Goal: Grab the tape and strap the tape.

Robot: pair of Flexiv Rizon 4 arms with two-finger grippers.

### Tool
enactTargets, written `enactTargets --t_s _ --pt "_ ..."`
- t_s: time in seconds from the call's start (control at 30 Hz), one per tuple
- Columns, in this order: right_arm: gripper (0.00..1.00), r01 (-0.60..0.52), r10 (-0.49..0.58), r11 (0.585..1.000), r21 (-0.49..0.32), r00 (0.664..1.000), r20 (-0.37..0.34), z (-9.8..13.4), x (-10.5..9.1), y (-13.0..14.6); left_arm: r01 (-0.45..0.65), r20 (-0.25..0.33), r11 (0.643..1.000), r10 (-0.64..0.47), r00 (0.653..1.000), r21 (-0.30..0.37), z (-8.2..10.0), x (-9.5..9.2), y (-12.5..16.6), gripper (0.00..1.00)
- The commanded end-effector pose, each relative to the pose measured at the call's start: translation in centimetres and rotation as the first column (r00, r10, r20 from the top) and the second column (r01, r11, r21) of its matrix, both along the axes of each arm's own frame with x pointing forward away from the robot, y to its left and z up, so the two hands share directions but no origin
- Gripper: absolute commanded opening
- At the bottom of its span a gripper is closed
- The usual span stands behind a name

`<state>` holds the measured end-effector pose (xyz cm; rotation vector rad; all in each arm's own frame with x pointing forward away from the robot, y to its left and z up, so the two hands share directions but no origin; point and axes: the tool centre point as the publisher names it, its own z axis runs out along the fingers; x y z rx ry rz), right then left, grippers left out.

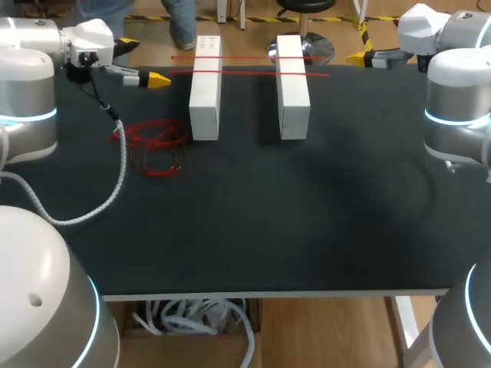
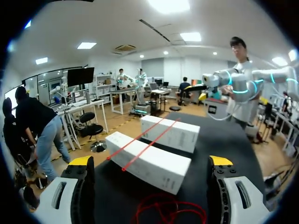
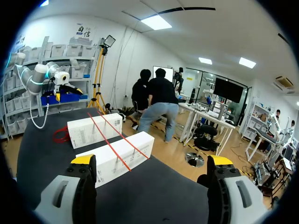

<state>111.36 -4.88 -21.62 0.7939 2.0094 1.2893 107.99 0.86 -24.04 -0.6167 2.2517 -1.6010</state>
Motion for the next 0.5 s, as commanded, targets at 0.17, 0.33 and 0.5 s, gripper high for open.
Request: enactTargets --t_s 0.17,0.33,0.5 --pt "1.0 -0.001 0.001 1.0 -0.001 1.0 -0.002 0.0 0.0 0.0 0.07 -0.023 0.998 -0.07 0.997 0.001 -0.6 0.7 -0.3 0.55" --pt "1.0 -0.001 0.001 1.0 -0.001 1.0 -0.002 0.0 0.0 0.0 0.1 -0.023 0.995 -0.1 0.995 0.011 -1.1 0.9 -0.8 0.46" --pt "1.0 -0.001 0.001 1.0 -0.001 1.0 -0.002 0.0 0.0 0.0 0.121 -0.028 0.993 -0.121 0.992 0.01 -1.5 1.4 -1.3 0.74"
